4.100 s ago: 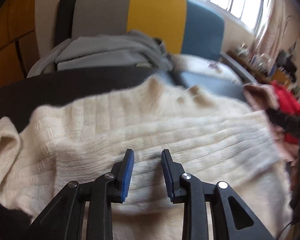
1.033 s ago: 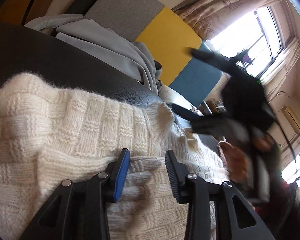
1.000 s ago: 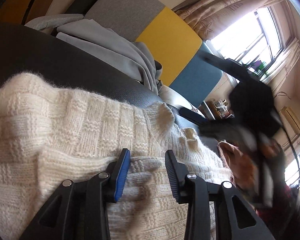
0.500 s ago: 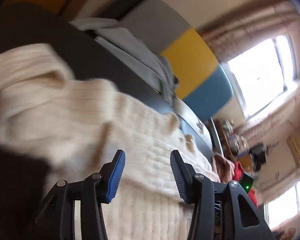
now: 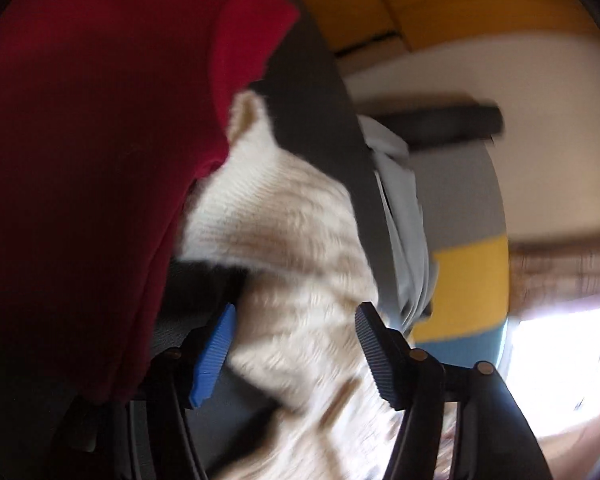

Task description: Fold clothes

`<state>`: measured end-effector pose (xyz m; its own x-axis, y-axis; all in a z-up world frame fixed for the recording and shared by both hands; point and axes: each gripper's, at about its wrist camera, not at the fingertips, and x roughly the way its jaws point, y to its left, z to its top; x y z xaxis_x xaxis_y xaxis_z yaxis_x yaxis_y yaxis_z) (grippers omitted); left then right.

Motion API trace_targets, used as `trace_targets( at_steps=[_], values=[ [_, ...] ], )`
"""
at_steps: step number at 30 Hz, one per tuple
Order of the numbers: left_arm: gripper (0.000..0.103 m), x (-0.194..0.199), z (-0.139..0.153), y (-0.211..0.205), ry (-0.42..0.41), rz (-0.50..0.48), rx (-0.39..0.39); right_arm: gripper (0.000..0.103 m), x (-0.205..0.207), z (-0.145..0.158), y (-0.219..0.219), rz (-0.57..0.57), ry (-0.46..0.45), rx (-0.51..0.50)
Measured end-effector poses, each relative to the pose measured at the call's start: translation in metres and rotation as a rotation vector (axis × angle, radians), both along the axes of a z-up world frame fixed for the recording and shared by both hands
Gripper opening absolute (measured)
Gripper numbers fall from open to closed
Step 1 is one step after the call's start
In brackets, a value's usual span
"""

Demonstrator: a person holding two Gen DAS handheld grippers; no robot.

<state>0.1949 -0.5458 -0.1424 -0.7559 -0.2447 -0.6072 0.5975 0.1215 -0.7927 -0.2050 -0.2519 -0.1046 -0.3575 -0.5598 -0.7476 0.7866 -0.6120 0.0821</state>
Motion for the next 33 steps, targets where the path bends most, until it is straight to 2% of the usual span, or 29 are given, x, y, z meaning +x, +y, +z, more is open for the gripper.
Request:
trace_targets(
  at_steps=[4,5,9,10,11,13,16,19,21,24,29,31,33],
  values=[
    [0.067,-0.006,-0.014,-0.009,0.007,0.185,0.102,0.103,-0.002,0.000,0.004,0.000,-0.023,-0.041],
    [0.067,-0.007,-0.014,-0.010,0.011,0.213,0.104,0.103,-0.002,0.000,0.004,0.000,-0.026,-0.046],
    [0.063,-0.011,-0.004,-0.017,-0.088,0.272,0.052,0.103,-0.003,-0.002,0.004,0.001,-0.029,-0.054],
    [0.054,-0.014,-0.004,-0.018,-0.109,0.265,0.053,0.103,-0.003,-0.002,0.004,0.002,-0.030,-0.057],
    [0.039,-0.018,-0.002,-0.020,-0.127,0.243,0.040,0.103,-0.004,-0.002,0.005,0.002,-0.032,-0.060],
    [0.026,-0.026,0.005,-0.021,-0.164,0.203,-0.010,0.103,-0.004,-0.002,0.006,0.003,-0.035,-0.066],
    [0.018,-0.041,0.033,-0.016,-0.210,0.134,-0.170,0.103,-0.004,-0.002,0.006,0.003,-0.033,-0.064],
    [0.018,-0.072,0.075,0.000,-0.239,-0.009,-0.412,0.103,-0.003,-0.002,0.004,0.003,-0.027,-0.054],
    [0.018,-0.102,0.100,0.019,-0.218,-0.155,-0.558,0.103,-0.003,-0.002,0.003,0.003,-0.023,-0.048],
    [0.018,-0.147,0.123,0.062,-0.174,-0.377,-0.718,0.103,-0.002,-0.003,0.002,0.003,-0.017,-0.038],
    [0.018,-0.207,0.131,0.126,-0.100,-0.744,-0.865,0.103,-0.003,-0.003,0.002,0.004,-0.016,-0.035],
    [0.018,-0.236,0.125,0.157,-0.117,-0.879,-0.915,0.103,-0.003,-0.004,0.003,0.004,-0.017,-0.036],
    [0.021,-0.251,0.111,0.177,-0.158,-0.972,-0.930,0.103,-0.003,-0.004,0.003,0.003,-0.018,-0.037]
  ],
)
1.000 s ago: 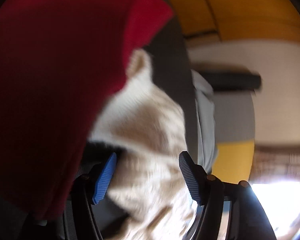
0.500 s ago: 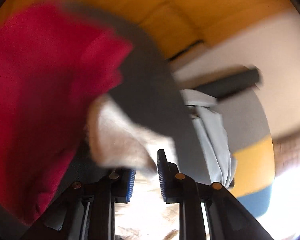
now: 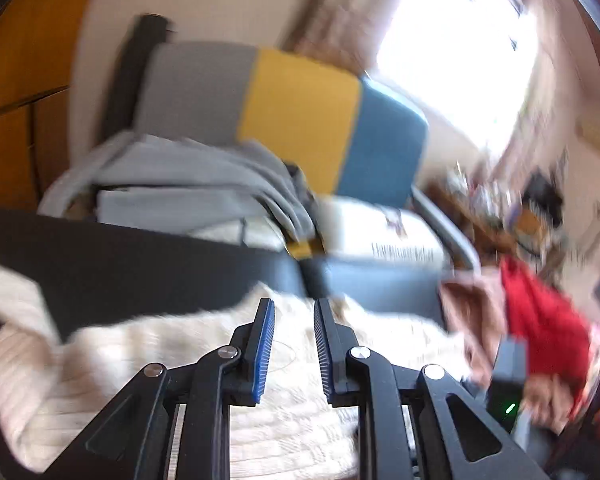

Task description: Fold clothes

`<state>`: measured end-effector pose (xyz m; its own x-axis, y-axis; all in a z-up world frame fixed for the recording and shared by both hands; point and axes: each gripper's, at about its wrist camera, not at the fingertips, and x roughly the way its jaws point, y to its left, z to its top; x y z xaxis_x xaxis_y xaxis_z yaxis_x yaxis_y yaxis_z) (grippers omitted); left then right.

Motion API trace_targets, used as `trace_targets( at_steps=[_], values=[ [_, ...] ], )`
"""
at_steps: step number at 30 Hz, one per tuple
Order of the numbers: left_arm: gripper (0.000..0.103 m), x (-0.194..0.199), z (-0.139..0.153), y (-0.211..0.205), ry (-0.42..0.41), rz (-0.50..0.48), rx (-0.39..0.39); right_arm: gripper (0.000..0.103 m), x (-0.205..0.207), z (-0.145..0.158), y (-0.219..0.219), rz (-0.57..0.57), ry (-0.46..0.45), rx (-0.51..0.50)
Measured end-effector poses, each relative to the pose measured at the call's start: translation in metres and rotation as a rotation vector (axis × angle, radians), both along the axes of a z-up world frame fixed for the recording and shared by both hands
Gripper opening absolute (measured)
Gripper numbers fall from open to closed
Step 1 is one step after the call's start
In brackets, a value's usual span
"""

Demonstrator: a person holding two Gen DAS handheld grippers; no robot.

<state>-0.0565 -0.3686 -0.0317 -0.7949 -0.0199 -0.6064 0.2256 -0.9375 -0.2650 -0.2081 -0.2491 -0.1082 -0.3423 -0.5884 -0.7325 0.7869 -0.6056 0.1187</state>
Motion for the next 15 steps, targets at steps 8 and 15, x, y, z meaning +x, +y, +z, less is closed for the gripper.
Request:
trace_targets(
  at_steps=[8,15],
  values=[
    [0.038,0.069,-0.038,-0.005,-0.019,0.175,0.117,0.103,0.004,-0.002,-0.007,0.001,0.026,0.052],
    [0.049,0.184,-0.083,-0.030,-0.036,0.333,0.197,0.087,0.013,0.020,-0.040,0.031,0.068,0.174]
  ],
)
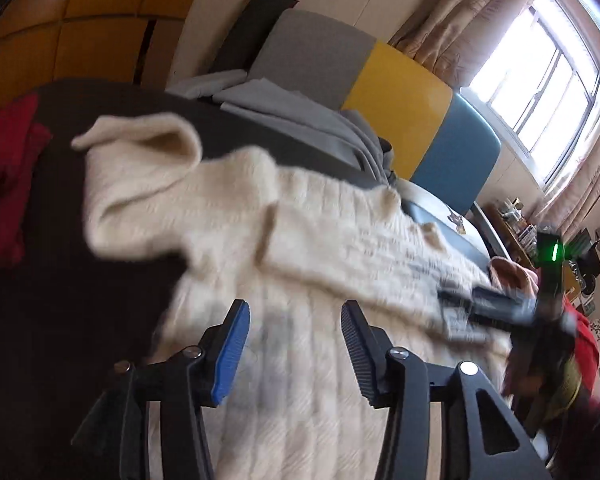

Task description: Fold clothes

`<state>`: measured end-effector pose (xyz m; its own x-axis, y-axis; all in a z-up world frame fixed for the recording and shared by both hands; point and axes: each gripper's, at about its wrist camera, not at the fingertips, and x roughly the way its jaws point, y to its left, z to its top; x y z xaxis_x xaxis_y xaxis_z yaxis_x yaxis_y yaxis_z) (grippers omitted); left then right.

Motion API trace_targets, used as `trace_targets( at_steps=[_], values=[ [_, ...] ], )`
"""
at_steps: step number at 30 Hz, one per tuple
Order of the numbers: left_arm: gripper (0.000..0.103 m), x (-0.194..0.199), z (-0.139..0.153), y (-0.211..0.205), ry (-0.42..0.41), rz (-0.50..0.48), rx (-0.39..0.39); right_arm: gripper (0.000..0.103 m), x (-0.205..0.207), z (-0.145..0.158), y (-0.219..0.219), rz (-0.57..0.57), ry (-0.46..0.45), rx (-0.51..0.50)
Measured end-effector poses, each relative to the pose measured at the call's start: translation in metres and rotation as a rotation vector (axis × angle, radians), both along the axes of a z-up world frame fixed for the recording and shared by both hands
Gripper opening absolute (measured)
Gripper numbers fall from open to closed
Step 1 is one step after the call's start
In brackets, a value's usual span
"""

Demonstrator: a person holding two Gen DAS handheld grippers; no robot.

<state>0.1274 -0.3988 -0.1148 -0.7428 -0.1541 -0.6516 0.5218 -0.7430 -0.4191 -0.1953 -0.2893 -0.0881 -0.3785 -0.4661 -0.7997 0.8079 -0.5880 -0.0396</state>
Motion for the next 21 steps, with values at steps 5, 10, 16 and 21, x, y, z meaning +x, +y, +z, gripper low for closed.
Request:
trace_targets(
  at_steps=[5,10,16,21],
  values=[
    [0.061,0.001,-0.024,0.016,0.051,-0.077,0.001,0.085,0.059,0.068,-0.104,0.333,0.099,-0.021],
    [0.062,0.012,-0.027,-0.001,0.164,-0.096,0.111,0.085,0.149,0.076,-0.230,0.712,0.176,0.054],
    [0.062,0.013,-0.029,-0.007,0.212,-0.108,0.142,0.084,0.202,0.033,-0.340,0.845,0.143,0.167],
    [0.062,0.012,-0.031,-0.010,0.235,-0.115,0.153,0.085,0.205,-0.013,-0.388,0.789,0.169,0.294]
  ],
)
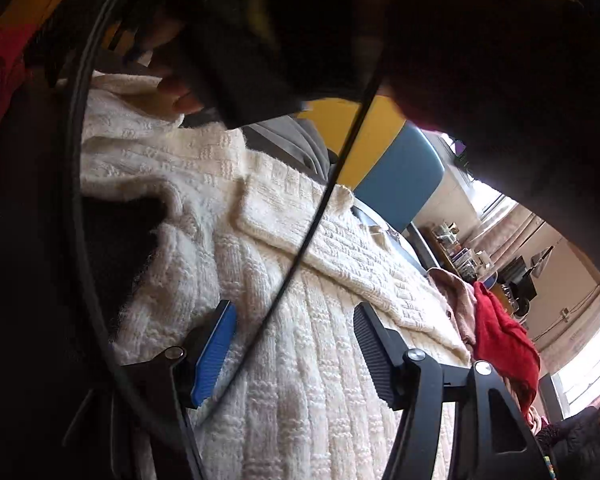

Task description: Fold clothes

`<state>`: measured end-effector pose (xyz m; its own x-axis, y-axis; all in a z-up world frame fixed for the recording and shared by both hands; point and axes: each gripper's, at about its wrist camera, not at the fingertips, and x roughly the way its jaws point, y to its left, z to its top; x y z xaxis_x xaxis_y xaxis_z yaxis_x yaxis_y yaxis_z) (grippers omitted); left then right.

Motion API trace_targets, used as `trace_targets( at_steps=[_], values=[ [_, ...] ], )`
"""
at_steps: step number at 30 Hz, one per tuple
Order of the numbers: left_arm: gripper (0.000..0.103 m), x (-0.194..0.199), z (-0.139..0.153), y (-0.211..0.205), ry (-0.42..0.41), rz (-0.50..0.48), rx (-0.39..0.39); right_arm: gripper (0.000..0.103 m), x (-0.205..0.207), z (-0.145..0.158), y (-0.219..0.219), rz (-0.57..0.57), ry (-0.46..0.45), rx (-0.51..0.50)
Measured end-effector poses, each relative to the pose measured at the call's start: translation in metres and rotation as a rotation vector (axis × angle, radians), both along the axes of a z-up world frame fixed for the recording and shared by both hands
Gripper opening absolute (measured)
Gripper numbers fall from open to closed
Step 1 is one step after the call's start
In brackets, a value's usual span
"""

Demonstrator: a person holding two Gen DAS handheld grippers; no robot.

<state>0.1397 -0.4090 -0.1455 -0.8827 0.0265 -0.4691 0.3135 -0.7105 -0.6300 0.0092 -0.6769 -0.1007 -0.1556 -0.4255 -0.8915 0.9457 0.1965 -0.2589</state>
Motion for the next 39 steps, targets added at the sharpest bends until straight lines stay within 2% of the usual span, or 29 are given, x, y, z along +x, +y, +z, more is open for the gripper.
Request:
trace_targets(
  at_steps=[3,5,6,7,11,15,19,23,25,26,28,31,33,36,38,39],
  values=[
    [0.062,0.000,-0.001,-0.001,0.005,-0.001,0.002,0.084,-0.009,-0.020,-0.006,-0.045,-0.003,0.056],
    [0.062,-0.001,-0.001,0.000,0.007,0.000,0.001,0.060,-0.013,-0.016,-0.001,-0.055,-0.054,0.044],
    [0.062,0.000,0.000,0.000,0.006,0.000,0.000,0.029,-0.014,-0.014,0.000,-0.064,-0.067,0.040],
    [0.062,0.003,0.001,0.001,0.006,-0.001,-0.001,0.018,-0.016,-0.010,0.002,-0.076,-0.074,0.037],
    [0.062,0.004,0.003,0.004,-0.001,0.000,-0.006,0.017,-0.033,0.032,0.023,-0.146,-0.132,-0.079],
    [0.062,0.004,0.004,0.006,-0.014,0.003,-0.015,0.017,-0.073,0.084,0.073,-0.268,-0.209,-0.224],
    [0.062,0.001,0.004,0.008,-0.038,0.003,-0.024,0.017,-0.123,0.130,0.151,-0.418,-0.302,-0.374],
    [0.062,-0.008,0.017,0.008,-0.140,-0.015,-0.027,0.014,-0.166,0.153,0.230,-0.548,-0.441,-0.487],
    [0.063,-0.015,0.032,0.009,-0.115,-0.042,-0.006,0.014,-0.182,0.158,0.271,-0.600,-0.509,-0.542],
    [0.063,-0.018,0.038,0.010,-0.114,-0.043,-0.022,0.014,-0.190,0.160,0.291,-0.625,-0.542,-0.569],
    [0.063,-0.028,0.041,0.009,-0.161,-0.022,-0.061,0.014,-0.203,0.159,0.335,-0.677,-0.586,-0.621],
    [0.063,-0.033,0.028,-0.004,-0.220,0.012,0.025,0.014,-0.218,0.147,0.393,-0.772,-0.635,-0.675],
    [0.063,-0.030,0.020,-0.008,-0.218,0.034,0.062,0.014,-0.229,0.132,0.434,-0.855,-0.646,-0.681],
    [0.063,-0.029,0.016,0.004,-0.208,0.024,-0.029,0.018,-0.242,0.086,0.483,-0.983,-0.718,-0.641],
    [0.063,-0.030,0.014,0.015,-0.211,0.021,-0.111,0.018,-0.246,0.058,0.504,-1.012,-0.796,-0.617],
    [0.063,-0.031,0.014,0.017,-0.228,0.025,-0.125,0.018,-0.245,0.048,0.509,-1.006,-0.836,-0.608]
  ],
)
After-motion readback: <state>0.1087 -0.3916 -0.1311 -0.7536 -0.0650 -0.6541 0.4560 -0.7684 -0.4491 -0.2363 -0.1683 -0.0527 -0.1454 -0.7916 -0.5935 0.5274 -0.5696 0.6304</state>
